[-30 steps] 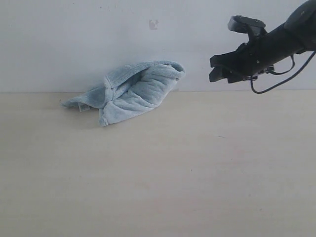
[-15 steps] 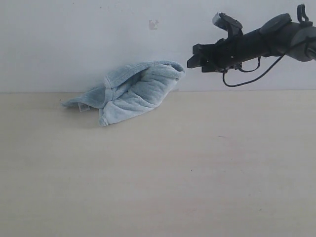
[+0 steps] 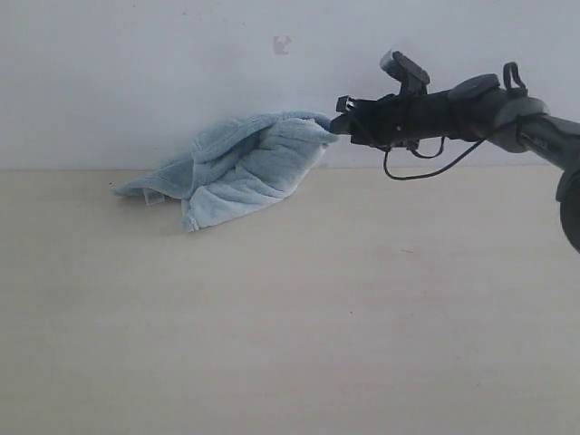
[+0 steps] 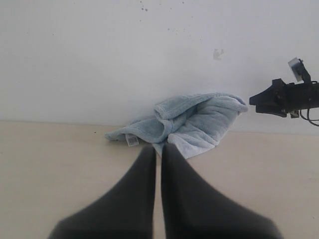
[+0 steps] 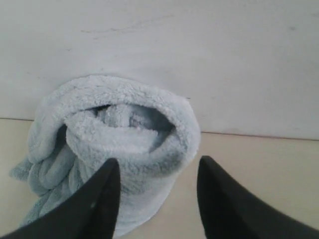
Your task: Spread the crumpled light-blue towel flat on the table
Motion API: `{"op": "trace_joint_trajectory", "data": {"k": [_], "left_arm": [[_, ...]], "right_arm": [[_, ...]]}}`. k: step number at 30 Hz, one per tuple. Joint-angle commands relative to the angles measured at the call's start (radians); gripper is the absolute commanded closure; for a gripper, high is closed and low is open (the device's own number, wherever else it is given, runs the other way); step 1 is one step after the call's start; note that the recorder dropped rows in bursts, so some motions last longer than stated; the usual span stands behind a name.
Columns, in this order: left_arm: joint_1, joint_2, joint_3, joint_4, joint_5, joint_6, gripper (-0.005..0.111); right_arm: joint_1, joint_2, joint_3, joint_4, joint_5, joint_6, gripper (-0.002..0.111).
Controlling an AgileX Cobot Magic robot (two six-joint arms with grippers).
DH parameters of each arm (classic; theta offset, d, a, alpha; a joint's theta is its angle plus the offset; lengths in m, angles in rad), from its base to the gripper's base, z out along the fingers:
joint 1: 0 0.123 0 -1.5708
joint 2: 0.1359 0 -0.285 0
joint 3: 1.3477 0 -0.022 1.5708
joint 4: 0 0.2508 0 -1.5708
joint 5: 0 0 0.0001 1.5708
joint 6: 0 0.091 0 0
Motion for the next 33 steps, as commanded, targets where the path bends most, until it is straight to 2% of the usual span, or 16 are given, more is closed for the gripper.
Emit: {"op": "trace_joint_trajectory", "data": {"k": [1, 10, 16, 19, 21, 22, 24, 30, 33], "left_arm": [[-0.005, -0.003, 0.004, 0.001, 0.002, -0.006, 0.103], [-0.005, -0.003, 0.004, 0.001, 0.004, -0.006, 0.103], [-0.005, -0.003, 0.004, 0.001, 0.004, -0.006, 0.103], [-0.005, -0.003, 0.004, 0.001, 0.004, -0.006, 0.103], [-0.005, -0.003, 0.004, 0.001, 0.004, -0.006, 0.103], [-0.005, -0.003, 0.004, 0.001, 0.004, -0.006, 0.103], [-0.005, -0.003, 0.004, 0.001, 0.004, -0.006, 0.103], [-0.005, -0.003, 0.004, 0.001, 0.002, -0.006, 0.103], [-0.005, -0.003, 0.004, 0.001, 0.002, -0.006, 0.103]], "right_arm": [[0.016, 0.032, -0.056, 0.042, -0.038, -0.016, 0.068], [0.023, 0.036, -0.065, 0.041, -0.064, -0.032, 0.068], [0.036, 0.036, -0.066, 0.013, -0.015, -0.118, 0.056], [0.061, 0.036, -0.066, -0.05, -0.034, -0.135, 0.056], [0.069, 0.04, -0.066, -0.057, -0.074, -0.132, 0.063], [0.072, 0.049, -0.072, -0.076, -0.076, -0.132, 0.085], [0.072, 0.051, -0.072, -0.118, -0.043, -0.132, 0.109], [0.061, 0.017, -0.072, -0.158, 0.136, -0.196, 0.107], [0.051, -0.019, -0.072, -0.182, 0.304, -0.222, 0.107]]}}
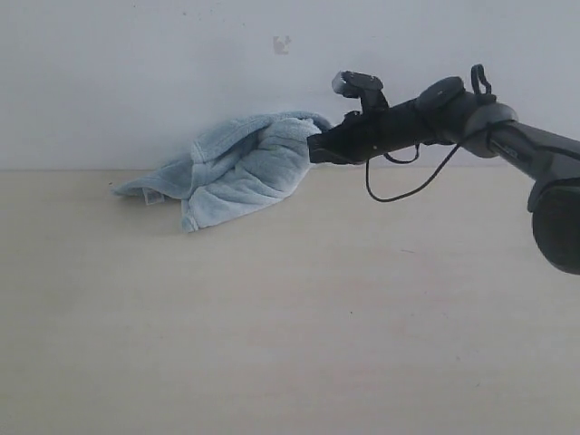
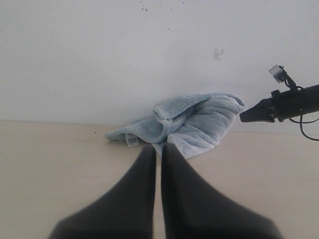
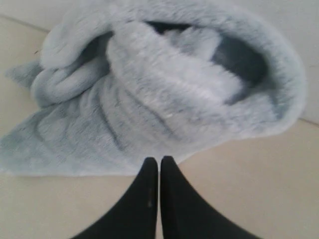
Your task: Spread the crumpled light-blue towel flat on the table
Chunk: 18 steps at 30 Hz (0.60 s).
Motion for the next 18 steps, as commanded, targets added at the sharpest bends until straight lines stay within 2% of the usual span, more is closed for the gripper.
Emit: {"op": "trace_joint_trajectory", "data": {"k": [1, 3, 5, 7, 8, 12, 18], "left_arm": [[-0.005, -0.003, 0.004, 0.001, 0.002, -0.006, 0.103], [-0.005, -0.003, 0.004, 0.001, 0.002, -0.006, 0.103], [-0.005, -0.003, 0.004, 0.001, 0.002, -0.006, 0.103], [-0.005, -0.003, 0.004, 0.001, 0.002, -0.006, 0.103], [-0.005, -0.003, 0.004, 0.001, 0.002, -0.006, 0.103], [-0.005, -0.003, 0.004, 0.001, 0.002, -0.006, 0.103], [-0.005, -0.003, 0.004, 0.001, 0.005, -0.006, 0.103]], "right_arm": [[-0.017, -0.075, -0.006, -0.062, 0.214, -0.035, 0.107], [-0.017, -0.105, -0.006, -0.109, 0.234, -0.056, 0.107], [-0.017, -0.133, -0.006, -0.116, 0.181, -0.066, 0.107], [-0.015, -0.15, -0.006, -0.109, 0.049, -0.066, 0.107], [-0.004, -0.149, -0.006, -0.109, -0.079, -0.039, 0.107], [0.037, -0.097, -0.006, -0.106, -0.3, -0.025, 0.107], [0.084, 0.003, -0.006, -0.062, -0.526, -0.049, 0.107]]}}
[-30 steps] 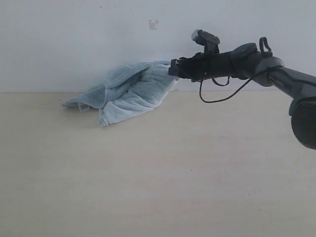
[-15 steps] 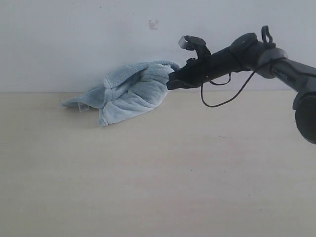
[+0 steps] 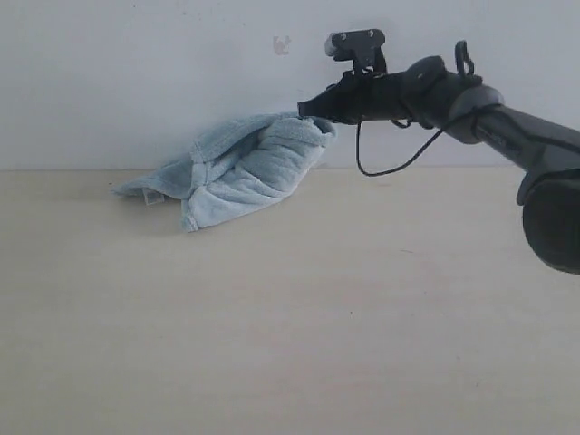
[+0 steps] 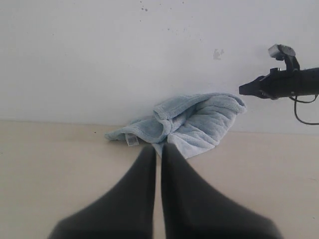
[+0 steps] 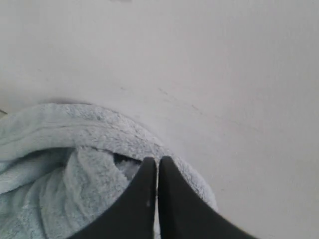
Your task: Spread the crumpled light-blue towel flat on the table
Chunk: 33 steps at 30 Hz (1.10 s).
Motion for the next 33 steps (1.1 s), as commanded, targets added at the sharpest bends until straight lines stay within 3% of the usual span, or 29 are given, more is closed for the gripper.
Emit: {"op": "trace_joint_trajectory", "data": {"k": [1, 4, 8, 18, 24, 33], "left_arm": [[-0.005, -0.003, 0.004, 0.001, 0.003, -0.006, 0.103], [-0.005, -0.003, 0.004, 0.001, 0.003, -0.006, 0.103], [-0.005, -0.003, 0.004, 0.001, 0.003, -0.006, 0.103], [-0.005, -0.003, 0.004, 0.001, 0.003, -0.006, 0.103], [-0.005, -0.003, 0.004, 0.001, 0.001, -0.006, 0.103], [-0.005, -0.003, 0.004, 0.001, 0.001, -0.006, 0.103]], "right_arm": [[0.026, 0.058, -0.002, 0.034, -0.155, -0.04, 0.107], [0.028, 0.085, -0.002, 0.093, -0.185, -0.113, 0.107], [0.032, 0.105, -0.002, 0.117, -0.073, -0.144, 0.107], [0.024, 0.109, -0.002, -0.012, 0.009, 0.147, 0.107], [0.006, 0.099, -0.002, -0.02, 0.072, 0.067, 0.107], [-0.026, 0.097, -0.002, -0.034, 0.417, -0.036, 0.107]]}}
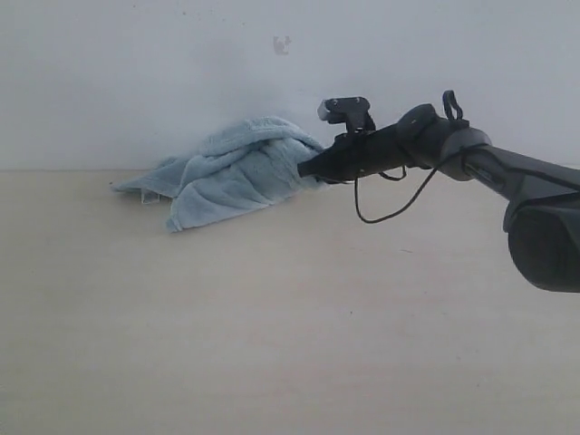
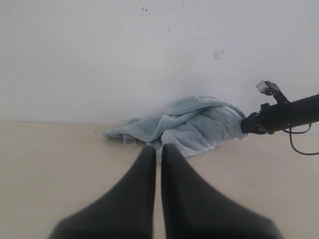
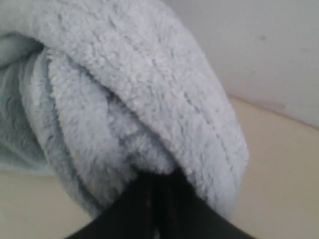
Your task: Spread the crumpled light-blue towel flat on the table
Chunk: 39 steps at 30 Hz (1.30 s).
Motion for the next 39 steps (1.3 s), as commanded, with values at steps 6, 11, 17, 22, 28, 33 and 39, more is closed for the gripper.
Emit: {"op": "trace_joint_trajectory", "data": {"k": [6, 11, 17, 22, 28, 33, 39], "left_arm": [[-0.005, -0.003, 0.004, 0.001, 0.001, -0.006, 0.103], [-0.005, -0.003, 0.004, 0.001, 0.004, -0.006, 0.103], [-0.005, -0.003, 0.004, 0.001, 0.005, -0.006, 0.103], [-0.005, -0.003, 0.004, 0.001, 0.005, -0.006, 0.103], [-0.005, -0.003, 0.004, 0.001, 0.005, -0.006, 0.103], [-0.005, -0.003, 0.004, 0.001, 0.005, -0.006, 0.103], [-0.005, -0.003, 0.004, 0.001, 0.001, -0.006, 0.103]], "right_arm": [[-0.011, -0.014, -0.004, -0.078, 0.375, -0.068, 0.107], [-0.013, -0.036, -0.004, -0.15, 0.391, -0.022, 0.107], [-0.013, -0.072, -0.004, -0.248, 0.462, 0.078, 0.107], [-0.02, -0.088, -0.004, -0.323, 0.511, 0.138, 0.107], [-0.031, -0.099, -0.004, -0.323, 0.554, 0.189, 0.107], [-0.04, -0.14, -0.004, -0.319, 0.474, 0.196, 0.107], [-0.04, -0.188, -0.004, -0.315, 0.389, 0.212, 0.107]]}}
